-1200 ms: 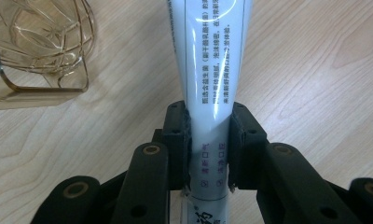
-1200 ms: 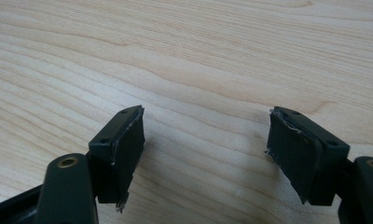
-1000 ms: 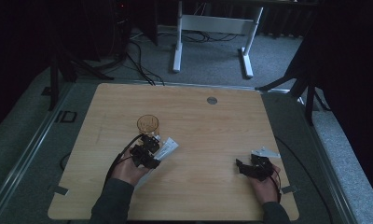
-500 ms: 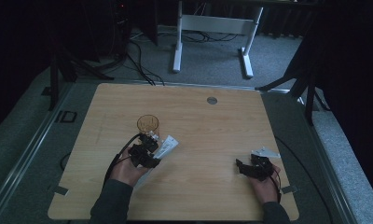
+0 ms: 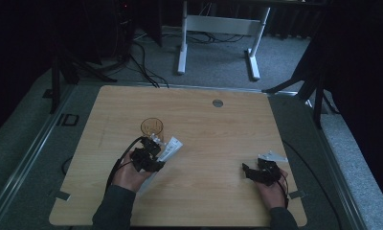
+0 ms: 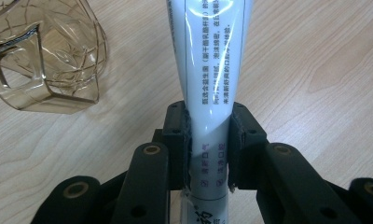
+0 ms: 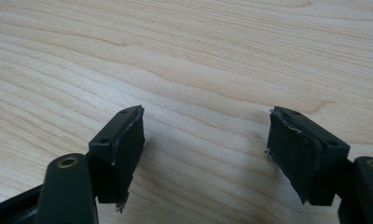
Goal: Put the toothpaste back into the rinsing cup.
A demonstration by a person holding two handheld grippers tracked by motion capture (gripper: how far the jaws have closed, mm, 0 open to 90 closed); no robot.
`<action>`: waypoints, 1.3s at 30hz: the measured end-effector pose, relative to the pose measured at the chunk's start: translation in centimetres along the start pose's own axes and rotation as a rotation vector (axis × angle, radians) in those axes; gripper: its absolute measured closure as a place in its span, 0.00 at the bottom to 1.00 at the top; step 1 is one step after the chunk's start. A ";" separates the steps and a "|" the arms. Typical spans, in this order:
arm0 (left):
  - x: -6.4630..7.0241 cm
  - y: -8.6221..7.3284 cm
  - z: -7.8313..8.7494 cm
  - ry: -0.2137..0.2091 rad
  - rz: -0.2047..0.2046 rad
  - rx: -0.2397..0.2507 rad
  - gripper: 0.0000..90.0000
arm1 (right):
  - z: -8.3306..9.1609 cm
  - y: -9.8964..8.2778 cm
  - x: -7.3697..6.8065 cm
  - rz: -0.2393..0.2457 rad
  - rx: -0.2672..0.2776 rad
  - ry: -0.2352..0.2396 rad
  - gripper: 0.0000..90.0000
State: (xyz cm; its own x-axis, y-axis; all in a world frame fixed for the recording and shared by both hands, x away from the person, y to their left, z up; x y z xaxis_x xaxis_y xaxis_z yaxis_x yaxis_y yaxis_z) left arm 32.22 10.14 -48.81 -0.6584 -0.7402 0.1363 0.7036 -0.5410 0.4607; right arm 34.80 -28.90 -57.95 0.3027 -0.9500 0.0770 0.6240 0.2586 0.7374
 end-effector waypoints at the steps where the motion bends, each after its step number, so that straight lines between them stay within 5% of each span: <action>1: 0.0 0.0 0.0 0.000 0.000 0.000 0.80 | 0.0 0.0 0.0 0.000 0.000 0.000 0.30; 39: 0.0 0.4 2.4 -0.008 0.033 0.143 0.80 | 0.0 0.0 0.0 0.000 0.000 0.000 0.30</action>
State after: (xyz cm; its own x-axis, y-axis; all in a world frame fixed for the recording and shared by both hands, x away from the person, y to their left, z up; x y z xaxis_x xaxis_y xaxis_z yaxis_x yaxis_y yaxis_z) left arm 31.92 10.88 -46.54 -0.6380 -0.7531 0.1606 0.6800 -0.4532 0.5763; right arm 34.80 -28.91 -57.95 0.3028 -0.9499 0.0773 0.6240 0.2589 0.7373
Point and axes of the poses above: each handheld gripper's, and its own axes: z roughly backward along the jaws, y roughly out of its top, x roughly to its right, the point moved 3 cm from there along -z, roughly forward along the jaws, and after that the axes turned 6 degrees about -y, right-handed, at the moved point
